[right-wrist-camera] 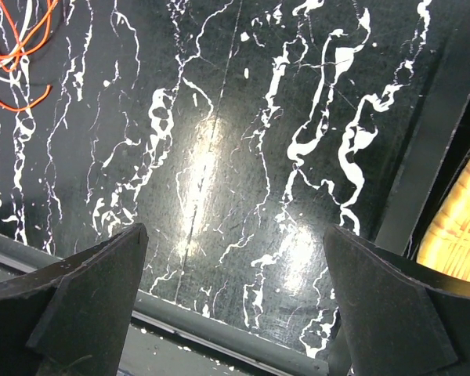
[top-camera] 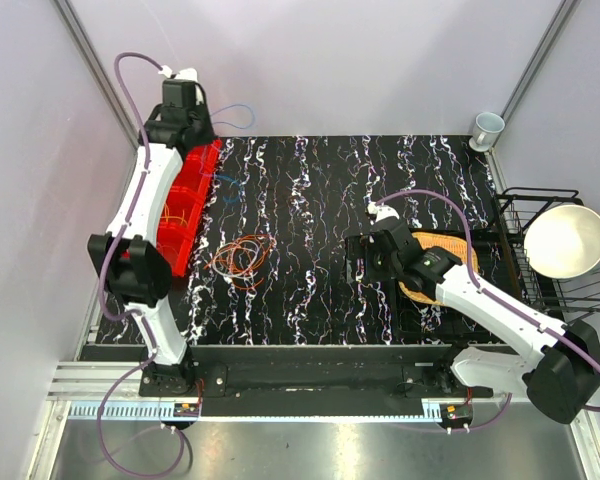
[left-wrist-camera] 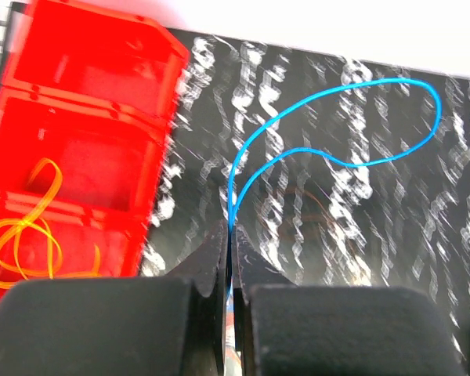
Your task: Untangle the cables
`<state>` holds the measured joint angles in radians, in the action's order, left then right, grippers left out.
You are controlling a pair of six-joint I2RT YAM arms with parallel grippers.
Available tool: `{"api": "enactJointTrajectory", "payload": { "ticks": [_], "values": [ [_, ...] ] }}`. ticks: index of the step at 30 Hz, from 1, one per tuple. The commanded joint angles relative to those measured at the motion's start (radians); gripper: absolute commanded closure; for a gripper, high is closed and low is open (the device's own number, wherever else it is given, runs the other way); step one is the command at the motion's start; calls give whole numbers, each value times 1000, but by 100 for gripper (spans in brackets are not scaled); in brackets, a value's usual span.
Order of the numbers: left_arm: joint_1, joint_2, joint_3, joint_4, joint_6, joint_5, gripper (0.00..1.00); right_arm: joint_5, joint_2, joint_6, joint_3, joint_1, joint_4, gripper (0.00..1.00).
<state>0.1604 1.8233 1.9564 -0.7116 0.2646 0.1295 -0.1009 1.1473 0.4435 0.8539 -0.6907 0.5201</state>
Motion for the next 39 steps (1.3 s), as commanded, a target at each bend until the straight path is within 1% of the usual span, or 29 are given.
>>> {"api": "enactJointTrajectory", "payload": {
  "ticks": [1,7,9,11,13,15,18,21,28,34,39],
  "values": [
    [-74,71,62,175,-45,-113,100,21,-21,-9,-1,3,-26,0],
    [-127,125,62,320,-82,-194,100,26,-14,-9,0,3,-28,0],
    [-147,137,32,387,-84,-202,100,27,-12,-8,0,3,-28,0],
    [-159,149,7,457,-81,-241,100,33,-9,-9,0,3,-31,0],
    [-205,165,-10,483,-74,-275,100,40,-1,-11,2,2,-31,0],
    [-220,191,-13,508,-71,-321,100,43,5,-8,1,3,-32,0],
    [-245,217,-16,511,-82,-343,100,46,9,-9,2,3,-32,0],
    [-260,214,-66,549,-87,-349,100,49,19,-11,5,2,-35,1],
    [-288,242,-71,546,-107,-323,100,66,43,-12,7,3,-38,0],
    [-297,202,-165,580,-163,-222,100,63,48,-12,10,3,-38,0],
    [-300,173,-267,624,-162,-159,100,66,45,-12,8,3,-37,0]
  ]
}}
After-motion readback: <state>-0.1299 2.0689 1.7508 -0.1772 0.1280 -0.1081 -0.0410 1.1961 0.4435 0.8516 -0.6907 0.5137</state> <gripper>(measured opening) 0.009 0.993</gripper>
